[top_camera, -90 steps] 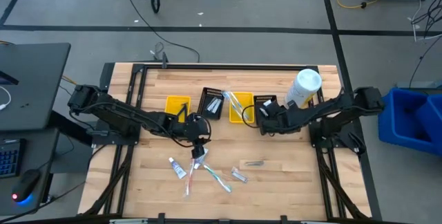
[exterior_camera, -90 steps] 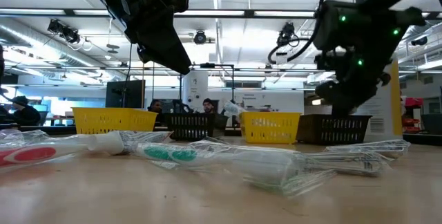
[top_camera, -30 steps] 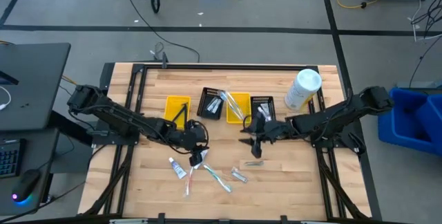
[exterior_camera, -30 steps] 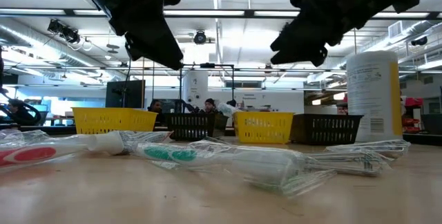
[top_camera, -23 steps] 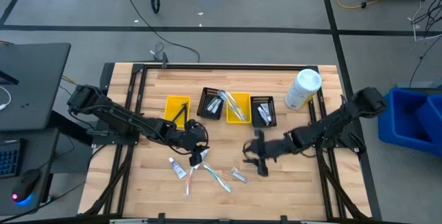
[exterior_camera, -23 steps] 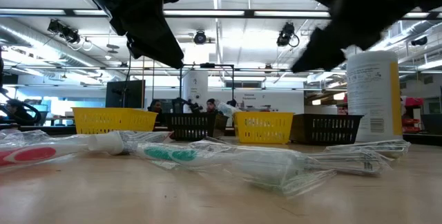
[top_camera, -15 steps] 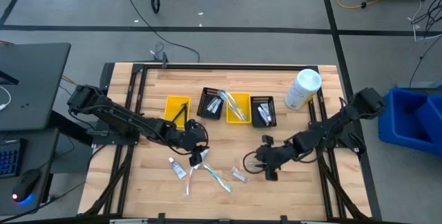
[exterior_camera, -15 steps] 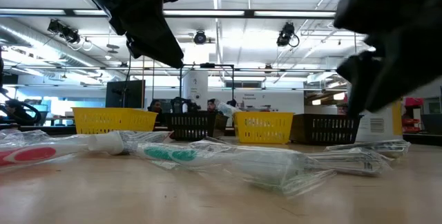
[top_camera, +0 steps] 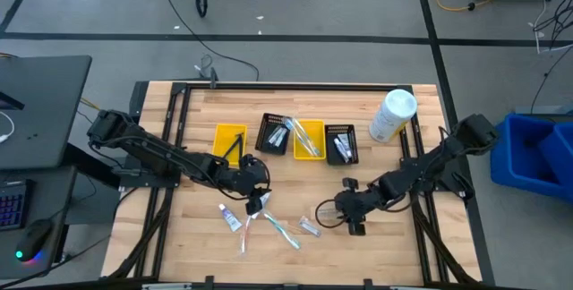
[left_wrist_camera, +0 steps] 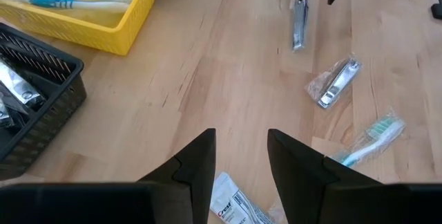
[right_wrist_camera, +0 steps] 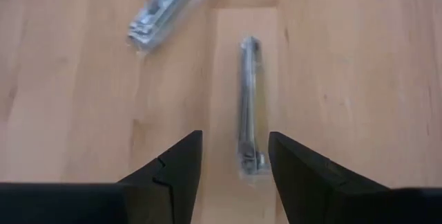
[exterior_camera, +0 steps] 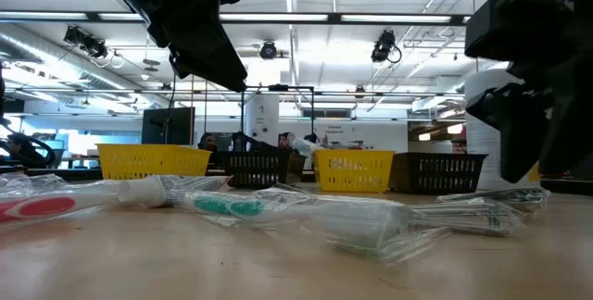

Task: Pick & Place Travel size toiletries
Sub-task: Put the silver nail cutter into the left black bin

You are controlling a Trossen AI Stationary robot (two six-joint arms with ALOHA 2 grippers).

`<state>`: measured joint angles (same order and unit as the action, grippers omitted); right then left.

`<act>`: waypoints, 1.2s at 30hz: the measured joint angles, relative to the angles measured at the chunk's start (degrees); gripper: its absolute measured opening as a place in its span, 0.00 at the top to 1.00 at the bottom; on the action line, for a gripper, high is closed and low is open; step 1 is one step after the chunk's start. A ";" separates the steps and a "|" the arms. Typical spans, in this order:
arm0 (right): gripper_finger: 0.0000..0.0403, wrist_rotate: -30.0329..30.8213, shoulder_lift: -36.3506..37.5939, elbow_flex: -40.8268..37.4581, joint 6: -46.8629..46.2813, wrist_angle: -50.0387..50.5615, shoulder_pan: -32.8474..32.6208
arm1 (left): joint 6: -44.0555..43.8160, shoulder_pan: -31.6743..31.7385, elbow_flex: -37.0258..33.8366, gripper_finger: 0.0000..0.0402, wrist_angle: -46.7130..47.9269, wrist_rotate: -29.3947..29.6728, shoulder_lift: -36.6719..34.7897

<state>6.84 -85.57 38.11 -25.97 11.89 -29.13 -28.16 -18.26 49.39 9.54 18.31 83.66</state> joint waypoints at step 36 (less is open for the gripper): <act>0.79 1.68 -5.06 6.51 14.44 -14.66 11.48 | 14.45 1.72 0.02 0.65 -7.92 3.40 0.00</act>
<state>8.52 -90.63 44.62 -11.53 -2.77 -17.66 -13.71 -16.54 49.41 1.62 21.71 83.66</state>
